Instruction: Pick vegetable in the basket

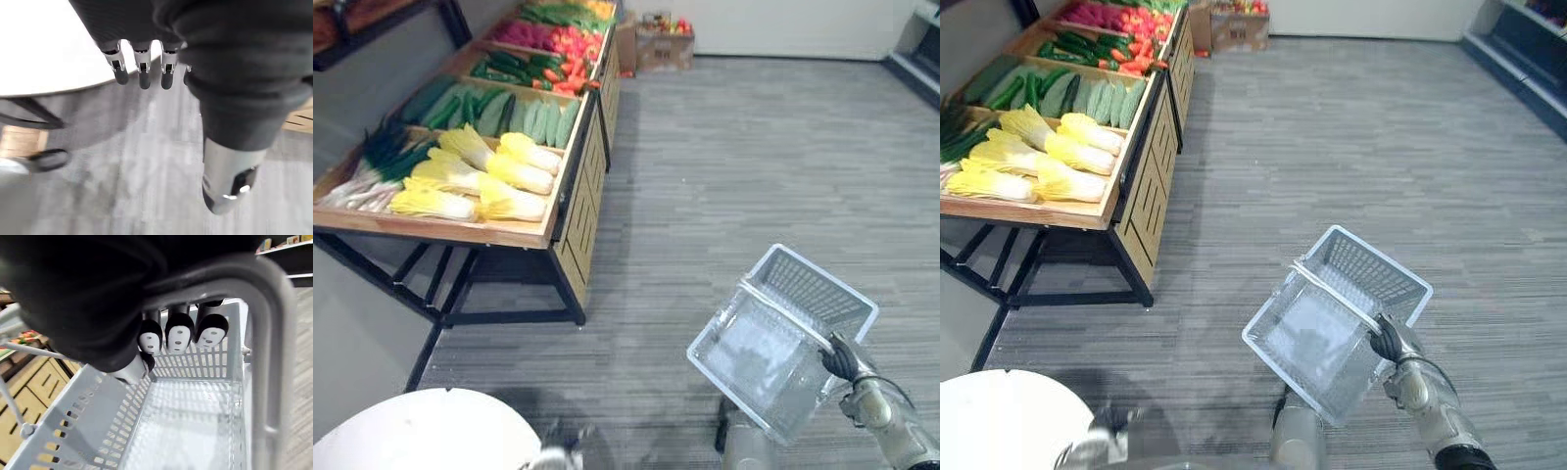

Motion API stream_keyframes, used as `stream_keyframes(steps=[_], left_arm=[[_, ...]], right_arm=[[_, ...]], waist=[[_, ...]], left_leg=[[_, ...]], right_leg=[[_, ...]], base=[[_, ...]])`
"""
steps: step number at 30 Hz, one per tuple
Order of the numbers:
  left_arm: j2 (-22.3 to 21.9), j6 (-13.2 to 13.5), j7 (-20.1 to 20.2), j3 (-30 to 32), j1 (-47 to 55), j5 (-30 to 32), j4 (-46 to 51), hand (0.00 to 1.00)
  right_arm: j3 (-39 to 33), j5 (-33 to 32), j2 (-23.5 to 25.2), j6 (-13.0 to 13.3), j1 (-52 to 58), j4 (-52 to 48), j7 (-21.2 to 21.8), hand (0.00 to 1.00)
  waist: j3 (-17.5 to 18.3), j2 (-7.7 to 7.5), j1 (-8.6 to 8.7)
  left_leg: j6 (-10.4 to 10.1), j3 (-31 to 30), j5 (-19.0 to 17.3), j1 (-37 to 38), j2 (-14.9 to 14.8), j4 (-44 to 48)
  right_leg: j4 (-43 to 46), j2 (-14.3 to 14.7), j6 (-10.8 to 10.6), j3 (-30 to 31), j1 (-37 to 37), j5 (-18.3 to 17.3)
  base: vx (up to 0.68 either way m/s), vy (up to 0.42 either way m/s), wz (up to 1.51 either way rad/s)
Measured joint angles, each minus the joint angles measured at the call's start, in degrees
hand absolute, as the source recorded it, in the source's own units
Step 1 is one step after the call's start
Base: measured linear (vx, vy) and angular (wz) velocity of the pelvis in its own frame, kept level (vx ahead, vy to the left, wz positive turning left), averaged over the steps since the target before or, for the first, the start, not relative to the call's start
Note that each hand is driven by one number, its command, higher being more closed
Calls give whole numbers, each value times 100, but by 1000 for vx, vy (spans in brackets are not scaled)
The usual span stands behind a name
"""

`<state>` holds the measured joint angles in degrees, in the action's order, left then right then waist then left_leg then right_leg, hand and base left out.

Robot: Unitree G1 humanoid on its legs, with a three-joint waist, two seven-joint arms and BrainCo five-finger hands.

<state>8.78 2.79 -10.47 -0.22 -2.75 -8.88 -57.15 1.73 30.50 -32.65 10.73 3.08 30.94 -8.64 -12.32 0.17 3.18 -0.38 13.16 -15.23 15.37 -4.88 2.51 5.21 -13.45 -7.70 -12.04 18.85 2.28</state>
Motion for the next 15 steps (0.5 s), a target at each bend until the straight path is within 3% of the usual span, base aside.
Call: stream_keyframes(steps=[1, 2, 4, 5, 6, 9, 10, 11, 13, 14, 15], left_arm=[[24, 63, 14, -2, -211, 0, 164, 0], [36, 141, 25, -1, -310, -4, 324, 0], [-57, 194, 72, -72, -477, -10, 360, 0], [-80, 212, 67, -71, -527, -20, 377, 0], [-145, 207, 60, -69, -590, -181, 395, 0], [-283, 208, 66, -169, -570, -288, 386, 0], [-296, 207, 64, -161, -481, -410, 353, 0], [-292, 209, 70, -148, -347, -434, 302, 0], [-287, 197, 74, -88, -129, -440, 198, 0], [-297, 161, 87, -39, 145, -439, 90, 0], [-298, 158, 91, 2, 256, -438, 44, 0]], right_arm=[[-106, 0, 10, -19, -31, 80, -1, 100], [-199, 1, 12, -74, -40, 178, -10, 100], [-635, -21, 0, -197, -142, 384, -79, 100], [-645, -48, -4, -213, -192, 464, -78, 100], [-638, -129, 16, -211, -241, 545, -80, 100], [-602, -130, 32, -246, -94, 555, -78, 100], [-558, -122, 33, -276, 49, 548, -75, 100], [-551, -124, 42, -296, 164, 539, -78, 100], [-510, -125, 96, -325, 155, 538, -81, 100], [-467, -142, 123, -328, 175, 538, -96, 100], [-456, -158, 122, -328, 171, 532, -105, 100]], waist=[[-37, -18, 22], [-25, 23, 148], [63, 511, 186], [63, 543, 175], [66, 562, 157], [66, 560, 183], [57, 546, 185], [22, 492, 142], [1, 467, 69], [-37, 407, -16], [-57, 375, -61]], left_leg=[[-205, -37, -128, 140, -29, -1], [-386, -159, -326, 317, -159, -16], [-710, -299, -359, 321, -651, 292], [-792, -317, -241, 209, -745, 562], [-804, -349, 66, 10, -851, 1087], [-705, -609, 1306, -459, -1087, 2399], [-551, -585, 2215, -712, -1281, 3076], [-331, -534, 2581, -1084, -1555, 4104], [-226, -427, 1954, -1663, -1763, 5626], [-67, -364, 1438, -2080, -1642, 6295], [-6, -300, 1290, -2237, -1557, 6352]], right_leg=[[-209, -19, 2, -4, -4, -4], [-1, 17, 104, -12, -22, 233], [976, 296, 102, -145, 339, 387], [1240, 351, 259, -155, 440, 286], [1546, 417, 574, -173, 496, 71], [1852, 535, 852, -340, 109, -469], [1798, 624, 951, -385, -239, -696], [1725, 745, 1068, -405, -598, -981], [1603, 908, 1155, -331, -1045, -1191], [1397, 948, 1195, -289, -1549, -1285], [1300, 955, 1184, -241, -1723, -1325]], base=[[603, -348, 45], [454, -308, 44], [510, -364, 17], [640, -520, -25], [564, -456, -23], [696, -411, 2], [581, -246, 8], [551, -224, -1], [487, -172, -25], [458, -122, -34], [443, -70, -31]])
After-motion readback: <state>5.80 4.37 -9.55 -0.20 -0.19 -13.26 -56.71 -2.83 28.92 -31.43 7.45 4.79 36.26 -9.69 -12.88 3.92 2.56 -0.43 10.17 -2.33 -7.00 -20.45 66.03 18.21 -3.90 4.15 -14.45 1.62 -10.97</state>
